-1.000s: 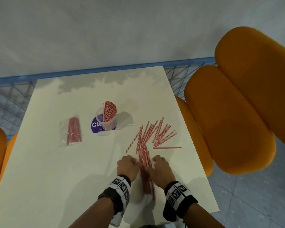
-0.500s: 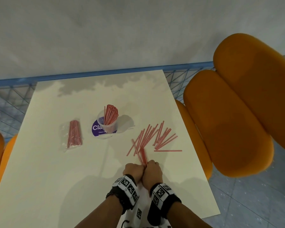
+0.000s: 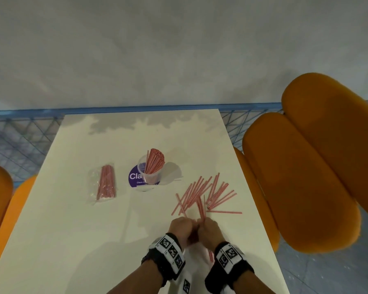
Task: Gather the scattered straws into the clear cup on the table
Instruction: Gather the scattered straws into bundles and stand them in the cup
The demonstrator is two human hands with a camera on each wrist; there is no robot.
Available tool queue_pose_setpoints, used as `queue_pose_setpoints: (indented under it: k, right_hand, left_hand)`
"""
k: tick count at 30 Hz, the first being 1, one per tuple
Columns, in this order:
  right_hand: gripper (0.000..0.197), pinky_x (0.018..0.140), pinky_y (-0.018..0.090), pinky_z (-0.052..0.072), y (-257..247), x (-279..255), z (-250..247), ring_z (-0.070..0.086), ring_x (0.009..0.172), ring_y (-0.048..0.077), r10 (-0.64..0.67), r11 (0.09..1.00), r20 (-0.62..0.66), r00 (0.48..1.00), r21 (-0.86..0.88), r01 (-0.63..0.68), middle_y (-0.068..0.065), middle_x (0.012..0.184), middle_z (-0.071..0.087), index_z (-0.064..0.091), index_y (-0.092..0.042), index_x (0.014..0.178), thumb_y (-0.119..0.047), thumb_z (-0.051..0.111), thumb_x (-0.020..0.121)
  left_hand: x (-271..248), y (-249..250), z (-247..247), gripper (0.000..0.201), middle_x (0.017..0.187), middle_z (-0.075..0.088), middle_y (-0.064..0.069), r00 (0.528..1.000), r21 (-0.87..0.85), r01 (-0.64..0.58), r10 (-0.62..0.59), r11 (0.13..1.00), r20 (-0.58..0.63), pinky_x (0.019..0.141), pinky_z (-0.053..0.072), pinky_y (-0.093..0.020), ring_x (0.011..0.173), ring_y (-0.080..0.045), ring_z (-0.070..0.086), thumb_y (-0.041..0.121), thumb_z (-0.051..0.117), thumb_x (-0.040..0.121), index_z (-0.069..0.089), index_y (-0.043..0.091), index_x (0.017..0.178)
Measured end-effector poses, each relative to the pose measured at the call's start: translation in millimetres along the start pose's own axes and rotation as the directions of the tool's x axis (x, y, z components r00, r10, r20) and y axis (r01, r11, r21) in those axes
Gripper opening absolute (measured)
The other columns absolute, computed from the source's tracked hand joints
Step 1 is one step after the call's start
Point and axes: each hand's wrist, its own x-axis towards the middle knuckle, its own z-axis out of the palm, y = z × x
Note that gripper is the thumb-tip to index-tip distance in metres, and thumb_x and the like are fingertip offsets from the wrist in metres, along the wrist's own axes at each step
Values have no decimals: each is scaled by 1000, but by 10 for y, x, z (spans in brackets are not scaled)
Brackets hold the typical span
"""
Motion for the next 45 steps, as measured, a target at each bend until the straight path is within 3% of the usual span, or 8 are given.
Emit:
queue_pose_setpoints:
  k: [7,13,22,27,30,34,39,45]
  right_hand:
    - [23,45,21,35,-75,-36,-444,38,47,8,-141,818,101,985,572,58,-7,56,40,46,-14,89,-27,37,104]
    - [32,60,17,40,-463,-265,-512,49,60,8,-427,882,211,879,-117,457,-6,68,52,48,-26,73,-44,42,100]
    - [33,72,36,50,-788,-296,-313,65,85,31,-451,600,170,876,-669,439,11,92,66,64,-10,94,-35,43,93]
    - [47,47,25,36,-1164,-473,-708,39,43,13,-441,895,30,897,93,436,1,52,41,52,-16,59,-45,53,95]
    - [51,46,28,19,-1548,-825,-780,19,45,14,-457,609,-59,887,707,360,2,49,22,35,-23,50,-43,54,93]
    - [53,51,35,14,-1748,-984,-552,13,52,22,-532,499,-86,842,772,394,12,54,16,36,-18,52,-44,57,93]
    - [62,57,40,43,-1716,-909,-348,45,52,25,-593,543,-146,792,654,526,29,53,43,48,6,58,-49,70,79]
    - [62,47,31,23,-1882,-936,-247,18,46,20,-484,507,-240,842,707,493,11,45,21,31,-10,48,-43,62,91]
  left_hand:
    - [-281,396,-262,12,75,70,-13,986,-52,-148,151,988,66,68,54,-33,70,-24,67,12,55,90,62,3,92]
    - [-381,974,-699,44,91,72,-7,854,80,-490,496,868,-155,77,53,-35,85,-18,68,52,50,93,63,11,97]
    - [-531,728,-647,65,84,76,-7,943,102,-333,331,937,35,83,58,-45,85,-24,72,63,40,92,71,6,88]
    - [-670,780,-879,60,101,71,-17,963,-456,-128,221,881,156,99,46,-48,98,-31,66,58,43,93,64,3,104]
    - [-754,702,-850,68,113,65,-23,916,-565,130,119,815,383,102,42,-52,104,-38,63,62,46,90,64,0,111]
    - [-883,649,-835,82,136,48,-23,792,-671,278,232,687,565,110,31,-51,124,-39,46,61,47,88,43,-2,140]
    - [-970,745,-906,73,123,63,-26,738,-756,301,360,582,571,95,48,-52,112,-40,62,60,32,95,58,1,130]
    - [-992,802,-906,71,109,69,-22,814,-736,182,320,652,485,80,56,-44,101,-35,67,60,38,93,68,-2,113]
